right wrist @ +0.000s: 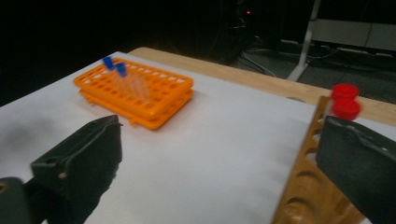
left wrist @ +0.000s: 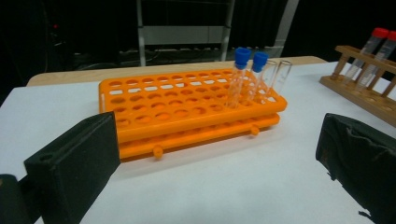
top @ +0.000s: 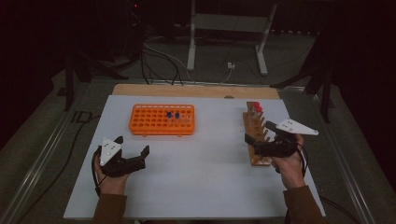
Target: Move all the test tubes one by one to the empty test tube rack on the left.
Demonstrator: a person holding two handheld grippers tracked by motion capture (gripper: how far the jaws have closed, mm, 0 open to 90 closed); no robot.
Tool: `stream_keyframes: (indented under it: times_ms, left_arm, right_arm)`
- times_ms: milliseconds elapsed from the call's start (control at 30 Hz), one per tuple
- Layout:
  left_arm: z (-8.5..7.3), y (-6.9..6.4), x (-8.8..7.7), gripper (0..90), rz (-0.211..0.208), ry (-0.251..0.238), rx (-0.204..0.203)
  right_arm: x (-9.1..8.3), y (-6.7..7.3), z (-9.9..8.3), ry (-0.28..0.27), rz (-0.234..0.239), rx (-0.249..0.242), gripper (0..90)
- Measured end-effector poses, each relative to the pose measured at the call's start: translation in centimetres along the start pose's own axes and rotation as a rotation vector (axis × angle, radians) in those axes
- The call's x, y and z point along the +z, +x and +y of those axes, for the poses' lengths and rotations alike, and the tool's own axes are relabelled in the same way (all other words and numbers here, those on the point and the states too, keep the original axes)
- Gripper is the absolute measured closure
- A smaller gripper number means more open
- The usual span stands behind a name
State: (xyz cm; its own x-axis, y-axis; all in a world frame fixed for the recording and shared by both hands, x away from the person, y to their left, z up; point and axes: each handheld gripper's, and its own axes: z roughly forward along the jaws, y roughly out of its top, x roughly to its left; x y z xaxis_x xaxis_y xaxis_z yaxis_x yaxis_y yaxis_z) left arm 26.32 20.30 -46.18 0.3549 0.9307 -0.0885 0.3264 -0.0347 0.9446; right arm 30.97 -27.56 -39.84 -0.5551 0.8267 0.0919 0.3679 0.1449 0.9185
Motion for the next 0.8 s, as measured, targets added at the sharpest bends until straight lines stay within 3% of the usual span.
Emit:
stream_keyframes:
  times_ms: [333,433,633,800]
  left_arm:
    - [-0.1,0.1,-0.2,0.5,0.013,-0.012,-0.017]
    - [-0.1,0.2,-0.1,0.5,0.014,-0.014,-0.025]
    - [-0.1,0.3,-0.1,0.6,0.014,-0.009,-0.028]
    - [-0.1,0.4,-0.2,0.6,0.016,-0.012,-0.033]
  right_arm:
    - [2.9,-4.0,0.9,0.045,-0.033,0.083,5.2]
    - [4.0,-5.1,0.6,0.068,-0.073,0.098,6.5]
    - [5.5,-6.6,0.2,0.104,-0.103,0.12,12.8]
    - [7.0,-7.4,-0.3,0.138,-0.175,0.129,21.7]
